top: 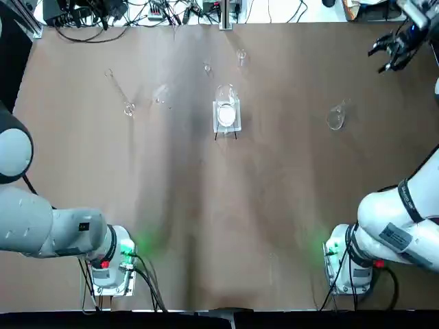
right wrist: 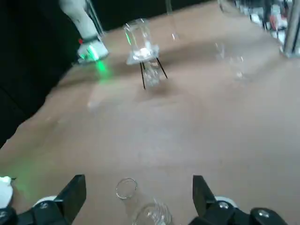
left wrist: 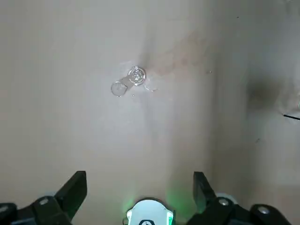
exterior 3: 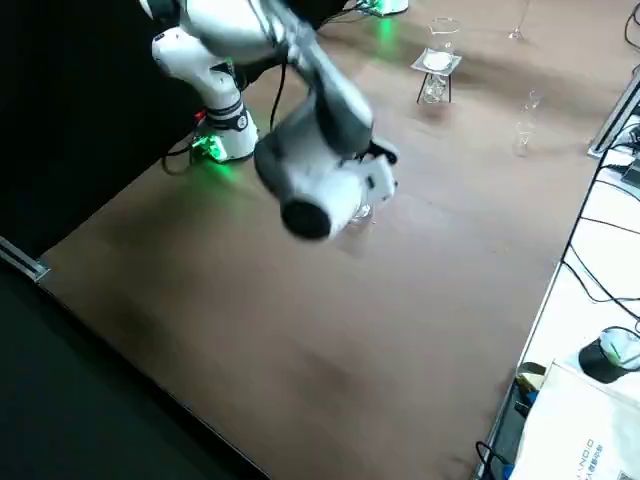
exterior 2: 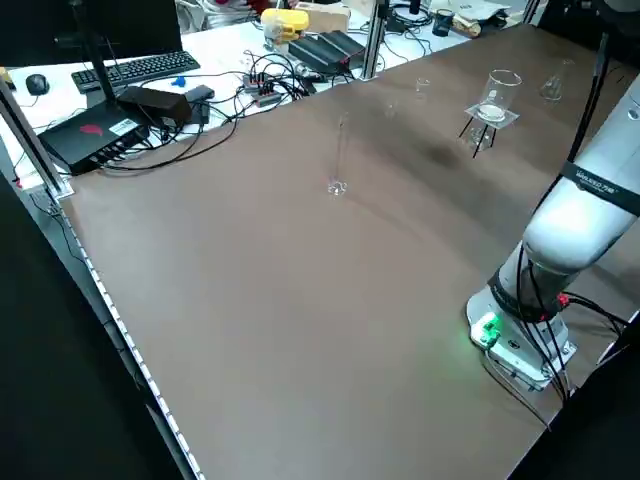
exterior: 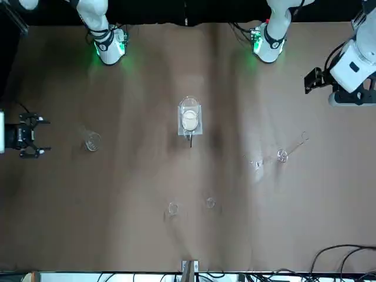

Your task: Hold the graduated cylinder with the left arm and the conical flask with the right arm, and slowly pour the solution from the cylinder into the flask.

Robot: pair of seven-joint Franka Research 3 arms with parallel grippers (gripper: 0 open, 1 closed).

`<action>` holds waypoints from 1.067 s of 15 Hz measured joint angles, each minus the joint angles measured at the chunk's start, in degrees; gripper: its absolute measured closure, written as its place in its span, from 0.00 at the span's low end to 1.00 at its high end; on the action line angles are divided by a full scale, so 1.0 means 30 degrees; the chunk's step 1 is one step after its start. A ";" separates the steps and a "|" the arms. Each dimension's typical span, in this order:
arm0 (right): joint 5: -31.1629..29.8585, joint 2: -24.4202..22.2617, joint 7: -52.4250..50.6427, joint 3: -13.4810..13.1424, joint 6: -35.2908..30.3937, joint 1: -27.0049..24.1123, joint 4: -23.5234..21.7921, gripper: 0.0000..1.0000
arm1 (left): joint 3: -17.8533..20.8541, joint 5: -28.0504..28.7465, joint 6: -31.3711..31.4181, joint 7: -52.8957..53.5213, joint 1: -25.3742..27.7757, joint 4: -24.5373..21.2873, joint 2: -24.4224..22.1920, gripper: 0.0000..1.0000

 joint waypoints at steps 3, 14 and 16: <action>-0.2076 -0.2723 0.5999 0.0091 0.1131 0.2406 0.0259 0.00 | 0.0931 0.0001 0.0000 0.0256 -0.0577 -0.0002 -0.0040 0.00; -0.9373 -0.6247 2.4825 0.0197 0.3289 0.9220 0.0544 0.00 | 0.1100 0.0014 0.0277 0.0138 -0.0560 0.0250 -0.0035 0.00; -1.0017 -0.6604 2.8180 0.0197 0.3374 0.9616 0.0548 0.00 | 0.1100 0.0013 0.0285 0.0135 -0.0563 0.0260 -0.0001 0.00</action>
